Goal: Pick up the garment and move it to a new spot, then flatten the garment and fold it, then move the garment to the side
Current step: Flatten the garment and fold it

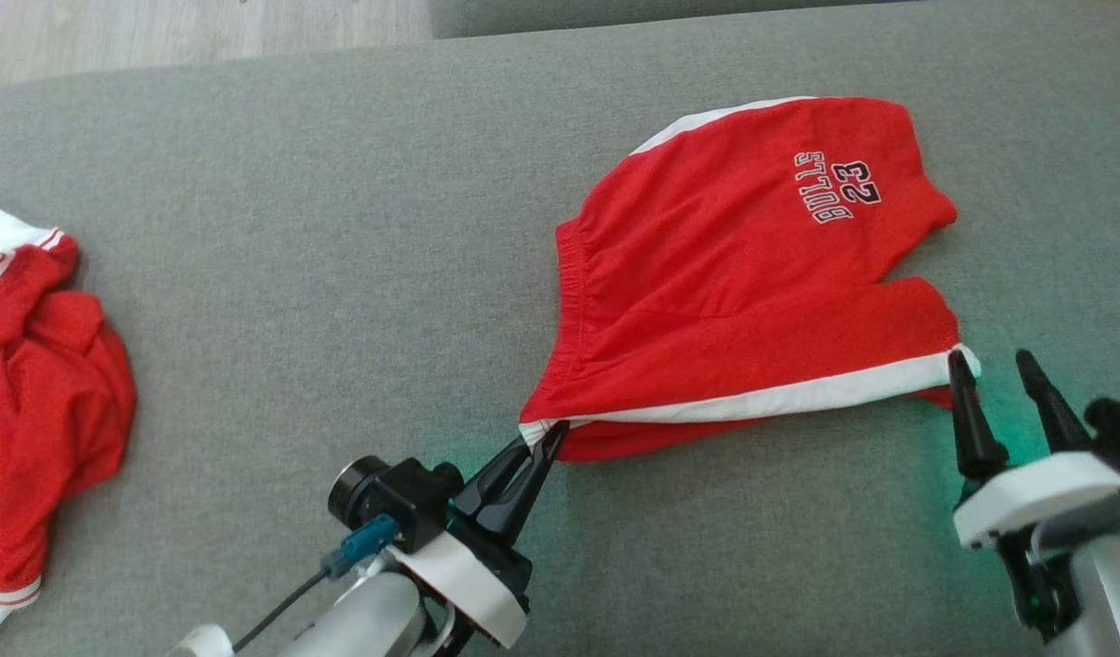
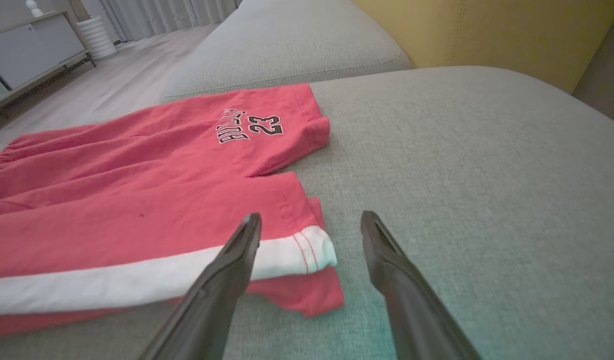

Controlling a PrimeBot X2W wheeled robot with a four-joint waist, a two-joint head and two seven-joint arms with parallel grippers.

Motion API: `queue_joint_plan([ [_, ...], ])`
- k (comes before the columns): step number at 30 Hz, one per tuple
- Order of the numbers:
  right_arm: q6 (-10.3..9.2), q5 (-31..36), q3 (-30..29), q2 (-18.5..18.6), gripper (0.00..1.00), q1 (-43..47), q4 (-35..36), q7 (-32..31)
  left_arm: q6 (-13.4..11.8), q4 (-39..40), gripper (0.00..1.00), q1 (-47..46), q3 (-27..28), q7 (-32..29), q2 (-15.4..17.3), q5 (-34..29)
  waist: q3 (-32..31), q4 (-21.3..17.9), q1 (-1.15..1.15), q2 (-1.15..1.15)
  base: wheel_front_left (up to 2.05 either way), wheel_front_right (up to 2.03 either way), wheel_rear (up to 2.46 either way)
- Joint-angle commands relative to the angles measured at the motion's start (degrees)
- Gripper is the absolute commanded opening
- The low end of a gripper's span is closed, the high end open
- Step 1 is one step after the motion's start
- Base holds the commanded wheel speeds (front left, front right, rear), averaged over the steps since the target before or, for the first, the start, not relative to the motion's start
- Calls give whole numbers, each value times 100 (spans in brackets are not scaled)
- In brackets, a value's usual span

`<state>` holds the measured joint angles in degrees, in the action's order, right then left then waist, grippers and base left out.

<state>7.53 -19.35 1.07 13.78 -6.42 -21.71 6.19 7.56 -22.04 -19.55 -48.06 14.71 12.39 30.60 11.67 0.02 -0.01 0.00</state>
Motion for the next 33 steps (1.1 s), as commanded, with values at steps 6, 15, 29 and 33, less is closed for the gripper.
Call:
queue_joint_plan([
  [6,-4,-119,340,233,100,-468,-350,-249,-8,129,0,-201,117,29,53,-51,68,67,1,0,0,0,0],
  [15,-4,-210,594,351,20,-708,-743,-166,-8,113,0,-255,123,29,58,-38,128,117,1,0,0,0,0],
  [29,-4,-581,459,501,0,-901,-379,463,-8,349,0,-407,361,29,142,-78,-52,32,1,0,0,0,0],
  [33,-4,-677,76,755,0,-1170,462,555,-8,523,0,-1060,221,29,406,113,-198,-71,1,0,0,0,0],
])
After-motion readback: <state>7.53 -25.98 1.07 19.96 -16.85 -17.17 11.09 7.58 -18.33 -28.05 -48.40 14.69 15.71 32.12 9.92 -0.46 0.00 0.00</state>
